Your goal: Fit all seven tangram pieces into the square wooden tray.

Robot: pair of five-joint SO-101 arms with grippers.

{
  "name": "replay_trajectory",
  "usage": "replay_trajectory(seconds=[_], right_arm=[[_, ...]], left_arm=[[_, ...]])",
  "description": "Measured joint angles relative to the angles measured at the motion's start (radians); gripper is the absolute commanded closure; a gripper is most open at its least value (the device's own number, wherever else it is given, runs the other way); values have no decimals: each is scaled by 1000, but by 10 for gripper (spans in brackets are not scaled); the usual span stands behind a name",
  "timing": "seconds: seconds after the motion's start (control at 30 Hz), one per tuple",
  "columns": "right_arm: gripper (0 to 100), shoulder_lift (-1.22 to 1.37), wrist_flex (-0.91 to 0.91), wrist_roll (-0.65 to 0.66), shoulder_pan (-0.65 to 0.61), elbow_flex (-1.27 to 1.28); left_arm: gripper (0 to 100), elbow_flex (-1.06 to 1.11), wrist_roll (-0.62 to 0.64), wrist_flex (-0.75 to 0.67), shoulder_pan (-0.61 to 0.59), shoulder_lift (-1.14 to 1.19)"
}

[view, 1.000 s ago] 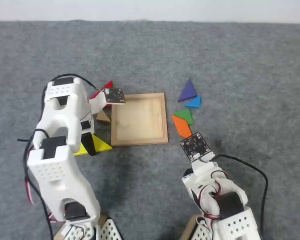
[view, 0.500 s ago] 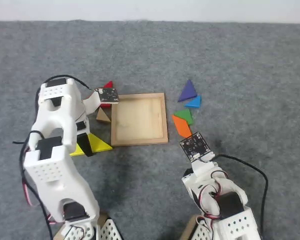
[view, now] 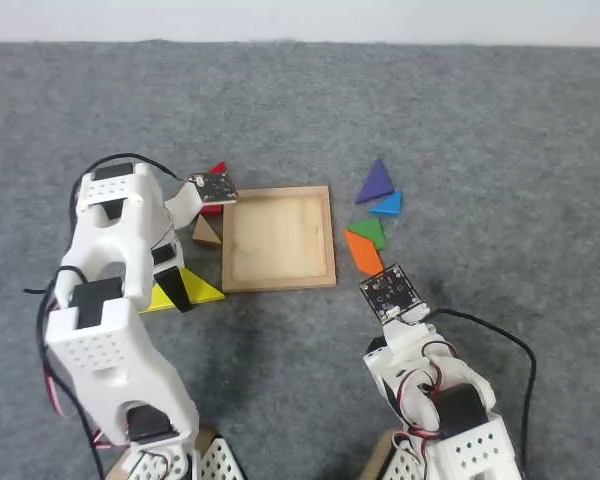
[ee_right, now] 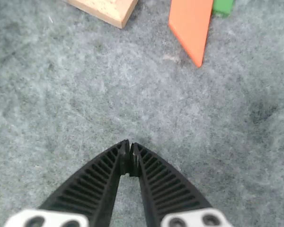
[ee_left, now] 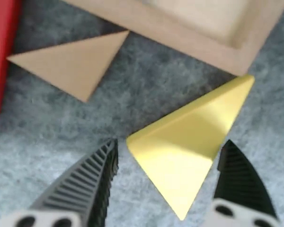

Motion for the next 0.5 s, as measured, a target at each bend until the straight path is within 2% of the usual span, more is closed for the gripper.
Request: replay_trajectory(seconds=[0.5], right_arm=[[990,0,0,0,0,0]], left_arm=[[677,0,-43,-2,0,0]])
